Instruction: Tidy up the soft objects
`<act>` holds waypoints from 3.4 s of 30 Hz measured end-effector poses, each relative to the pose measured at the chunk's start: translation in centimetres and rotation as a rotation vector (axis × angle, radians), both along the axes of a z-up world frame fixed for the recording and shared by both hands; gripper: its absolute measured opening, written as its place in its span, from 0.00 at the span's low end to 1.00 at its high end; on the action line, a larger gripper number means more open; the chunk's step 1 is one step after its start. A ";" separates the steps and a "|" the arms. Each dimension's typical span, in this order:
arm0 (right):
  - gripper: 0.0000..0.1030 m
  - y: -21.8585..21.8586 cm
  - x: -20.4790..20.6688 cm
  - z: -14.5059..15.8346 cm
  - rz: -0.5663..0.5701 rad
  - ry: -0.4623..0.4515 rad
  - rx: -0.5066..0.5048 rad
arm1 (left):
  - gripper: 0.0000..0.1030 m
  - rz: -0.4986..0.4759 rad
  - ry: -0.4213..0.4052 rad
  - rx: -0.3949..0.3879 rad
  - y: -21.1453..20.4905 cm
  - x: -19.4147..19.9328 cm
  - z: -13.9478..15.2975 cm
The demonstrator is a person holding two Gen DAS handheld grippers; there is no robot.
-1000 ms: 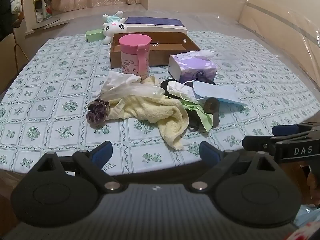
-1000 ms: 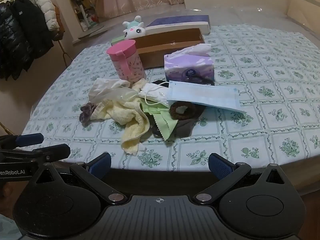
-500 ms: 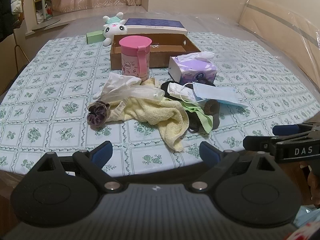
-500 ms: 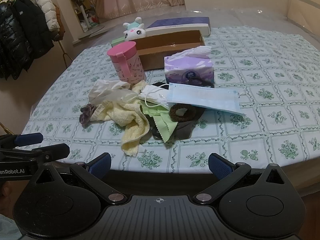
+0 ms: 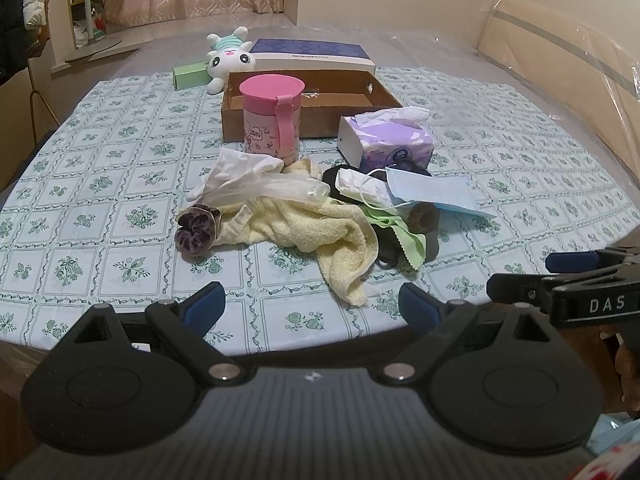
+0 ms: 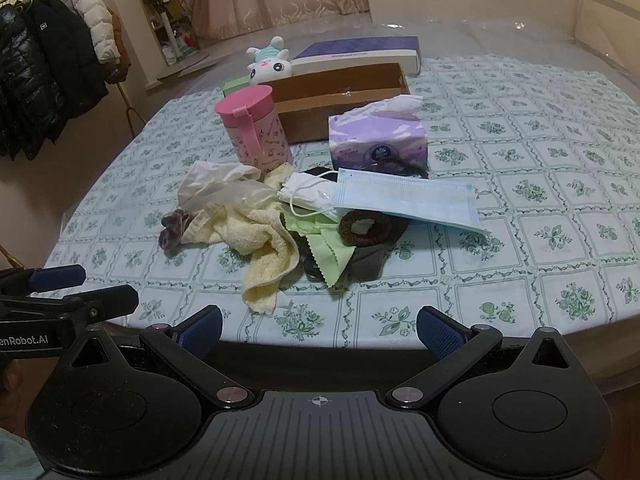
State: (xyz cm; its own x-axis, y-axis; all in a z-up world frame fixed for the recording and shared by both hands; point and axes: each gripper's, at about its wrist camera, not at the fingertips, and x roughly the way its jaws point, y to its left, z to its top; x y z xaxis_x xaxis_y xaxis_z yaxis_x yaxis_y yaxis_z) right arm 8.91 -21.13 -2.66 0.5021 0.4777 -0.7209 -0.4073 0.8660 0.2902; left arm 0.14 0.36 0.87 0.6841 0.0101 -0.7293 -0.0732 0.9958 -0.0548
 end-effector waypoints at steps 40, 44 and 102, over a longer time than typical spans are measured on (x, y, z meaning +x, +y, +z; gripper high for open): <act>1.00 0.0 0.0 -0.1 0.000 -0.001 0.001 | 0.90 0.002 -0.002 -0.004 0.0 0.0 0.2; 1.00 0.0 0.0 -0.1 0.001 -0.001 0.002 | 0.90 0.002 -0.002 -0.004 0.1 0.0 0.2; 0.84 -0.8 9.6 -5.8 0.020 -0.154 -0.064 | 0.87 0.163 0.066 0.018 6.6 7.5 -5.6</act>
